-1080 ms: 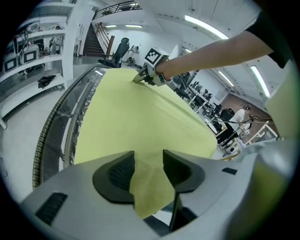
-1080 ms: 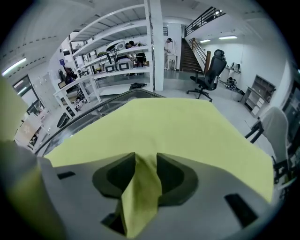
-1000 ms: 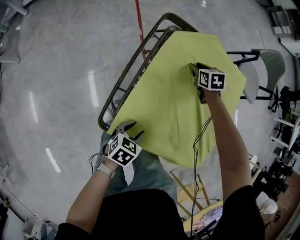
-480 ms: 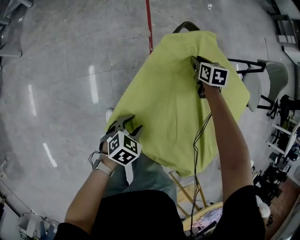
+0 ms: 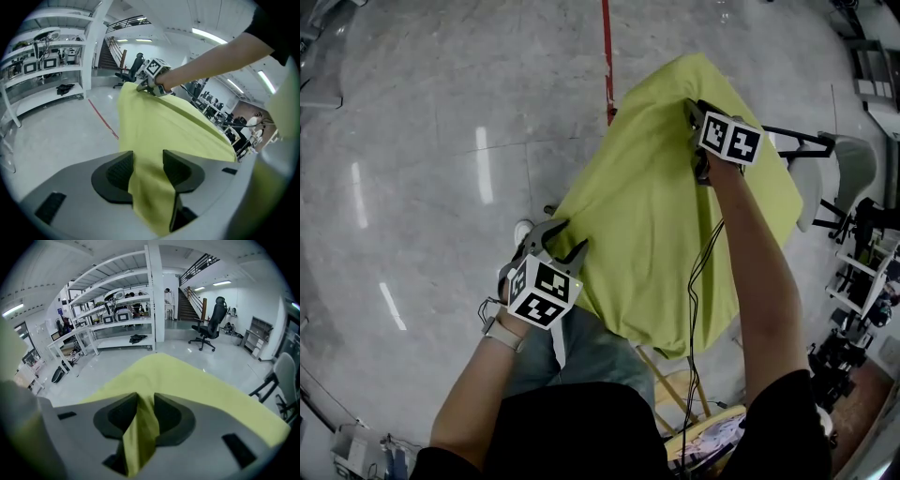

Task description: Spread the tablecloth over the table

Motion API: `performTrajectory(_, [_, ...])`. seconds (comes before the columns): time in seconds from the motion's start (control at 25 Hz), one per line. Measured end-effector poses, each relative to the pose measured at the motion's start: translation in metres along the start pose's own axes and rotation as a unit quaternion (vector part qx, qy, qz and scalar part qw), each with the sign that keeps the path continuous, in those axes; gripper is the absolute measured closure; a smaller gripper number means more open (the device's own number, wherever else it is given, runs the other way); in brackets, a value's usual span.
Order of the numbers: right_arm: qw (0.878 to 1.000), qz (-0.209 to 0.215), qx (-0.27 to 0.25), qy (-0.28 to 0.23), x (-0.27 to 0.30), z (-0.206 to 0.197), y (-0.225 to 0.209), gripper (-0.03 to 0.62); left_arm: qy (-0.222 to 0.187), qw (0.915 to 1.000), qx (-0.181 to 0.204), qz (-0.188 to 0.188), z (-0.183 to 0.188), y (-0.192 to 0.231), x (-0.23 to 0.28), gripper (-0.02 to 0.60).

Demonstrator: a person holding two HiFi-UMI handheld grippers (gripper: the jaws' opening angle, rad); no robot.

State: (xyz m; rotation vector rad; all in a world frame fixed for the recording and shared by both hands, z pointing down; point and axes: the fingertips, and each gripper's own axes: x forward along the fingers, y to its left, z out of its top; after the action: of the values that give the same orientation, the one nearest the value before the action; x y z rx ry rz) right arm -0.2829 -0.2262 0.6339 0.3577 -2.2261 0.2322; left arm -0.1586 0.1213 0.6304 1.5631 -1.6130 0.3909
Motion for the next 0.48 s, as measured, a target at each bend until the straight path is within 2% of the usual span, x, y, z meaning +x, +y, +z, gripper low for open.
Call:
performTrajectory(0.08, [1.0,-0.005,0.005,-0.003,0.005,0.006,0.001,0.475,-0.003,0.9996,-0.025,0.012,-0.002,0.022,-0.002,0.342])
performTrajectory(0.12, [1.0,-0.007,0.007,-0.004,0.007,0.008,0.002,0.476,-0.006,0.9991,-0.041,0.009,-0.003,0.031,-0.005,0.342])
performTrajectory(0.24, [1.0,-0.011,0.009,-0.008,0.012,0.018,0.005,0.477,-0.019,0.9956,-0.086,-0.033,-0.004,0.042,-0.017,0.342])
performTrajectory(0.4, [1.0,-0.015,0.008,-0.007,0.024,0.033,0.008,0.484,-0.002,0.9907,-0.078,-0.112,-0.017,0.021,-0.026,0.339])
performTrajectory(0.48, [1.0,-0.016,0.006,-0.003,0.027,0.038,0.009,0.486,0.023,0.9879,-0.075,-0.134,-0.031,0.007,-0.025,0.322])
